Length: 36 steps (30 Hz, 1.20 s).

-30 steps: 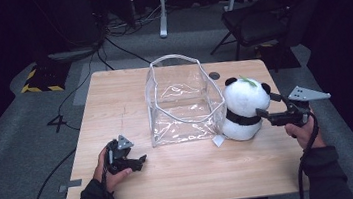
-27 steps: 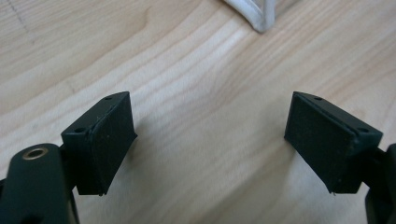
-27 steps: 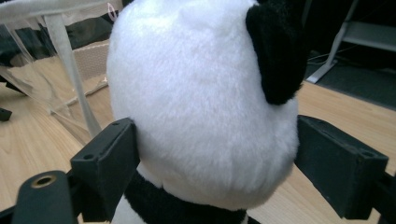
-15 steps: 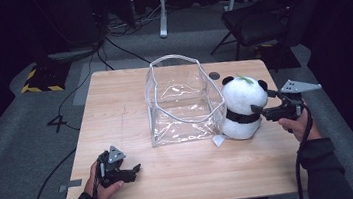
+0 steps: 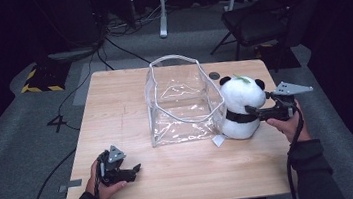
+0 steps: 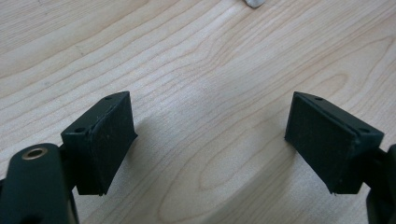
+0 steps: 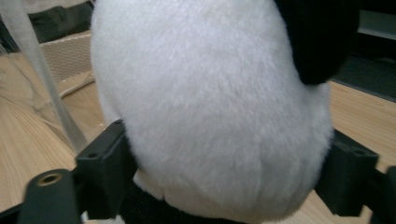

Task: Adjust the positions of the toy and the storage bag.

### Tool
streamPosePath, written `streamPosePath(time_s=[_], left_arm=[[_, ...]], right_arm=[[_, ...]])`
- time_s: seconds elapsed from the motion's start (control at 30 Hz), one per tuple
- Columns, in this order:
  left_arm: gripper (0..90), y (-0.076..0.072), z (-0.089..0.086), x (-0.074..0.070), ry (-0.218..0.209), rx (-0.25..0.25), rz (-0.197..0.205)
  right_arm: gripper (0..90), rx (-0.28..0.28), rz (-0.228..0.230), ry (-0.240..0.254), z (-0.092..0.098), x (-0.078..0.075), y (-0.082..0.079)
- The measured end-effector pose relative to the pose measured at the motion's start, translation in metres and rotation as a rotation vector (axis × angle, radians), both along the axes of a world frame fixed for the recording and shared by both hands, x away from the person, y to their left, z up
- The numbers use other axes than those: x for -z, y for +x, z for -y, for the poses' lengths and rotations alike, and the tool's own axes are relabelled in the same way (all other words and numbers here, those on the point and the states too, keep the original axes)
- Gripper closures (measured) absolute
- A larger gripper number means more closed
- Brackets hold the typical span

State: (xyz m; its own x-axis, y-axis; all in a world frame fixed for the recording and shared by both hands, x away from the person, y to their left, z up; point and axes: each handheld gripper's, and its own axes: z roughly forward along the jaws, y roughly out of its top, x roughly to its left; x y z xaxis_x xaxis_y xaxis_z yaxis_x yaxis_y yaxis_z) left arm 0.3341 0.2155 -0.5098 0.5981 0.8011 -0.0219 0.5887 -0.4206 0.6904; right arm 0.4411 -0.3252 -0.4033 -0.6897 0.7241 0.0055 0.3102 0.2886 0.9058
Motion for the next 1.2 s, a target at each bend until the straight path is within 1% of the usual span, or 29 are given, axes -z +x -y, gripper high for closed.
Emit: streamPosePath(time_s=[0.07,0.17,0.23,0.33,0.4,0.57,0.73,0.9,1.1,1.13,1.2], left_arm=[[15.9,0.000,0.000,0.000,-0.001,-0.001,0.000],[15.8,0.000,0.000,0.000,-0.002,0.000,-0.002],[15.8,0.000,0.000,0.000,-0.002,0.002,-0.002],[15.7,0.001,0.000,0.000,-0.001,0.004,-0.003],[15.6,0.001,-0.001,0.000,0.001,0.007,-0.002],[15.6,0.001,0.000,0.000,-0.002,0.006,-0.001],[15.6,0.001,0.000,0.000,-0.001,0.006,0.000],[15.6,0.001,0.000,0.000,-0.001,0.005,0.001],[15.6,0.001,0.000,0.000,0.000,0.006,0.000],[15.6,0.001,0.000,0.000,-0.001,0.006,0.000],[15.6,0.001,0.000,0.000,-0.001,0.005,0.001]], right_arm=[[27.1,-0.004,0.011,0.016,0.002,0.002,-0.001],[33.5,-0.009,0.014,0.024,0.007,0.003,-0.003],[36.4,-0.011,0.016,0.032,0.011,0.004,-0.005],[39.2,-0.004,0.016,0.062,0.018,0.005,-0.008],[40.8,0.006,0.029,0.060,0.021,0.005,-0.011],[42.7,0.020,0.045,0.048,0.025,0.004,-0.016],[44.8,0.022,0.056,0.051,0.025,0.006,-0.020],[44.5,0.030,0.053,0.052,0.026,0.006,-0.021],[42.6,0.046,0.040,0.072,0.026,0.008,-0.020],[42.4,0.040,0.040,0.070,0.027,0.008,-0.020],[42.4,0.045,0.038,0.069,0.026,0.007,-0.020]])
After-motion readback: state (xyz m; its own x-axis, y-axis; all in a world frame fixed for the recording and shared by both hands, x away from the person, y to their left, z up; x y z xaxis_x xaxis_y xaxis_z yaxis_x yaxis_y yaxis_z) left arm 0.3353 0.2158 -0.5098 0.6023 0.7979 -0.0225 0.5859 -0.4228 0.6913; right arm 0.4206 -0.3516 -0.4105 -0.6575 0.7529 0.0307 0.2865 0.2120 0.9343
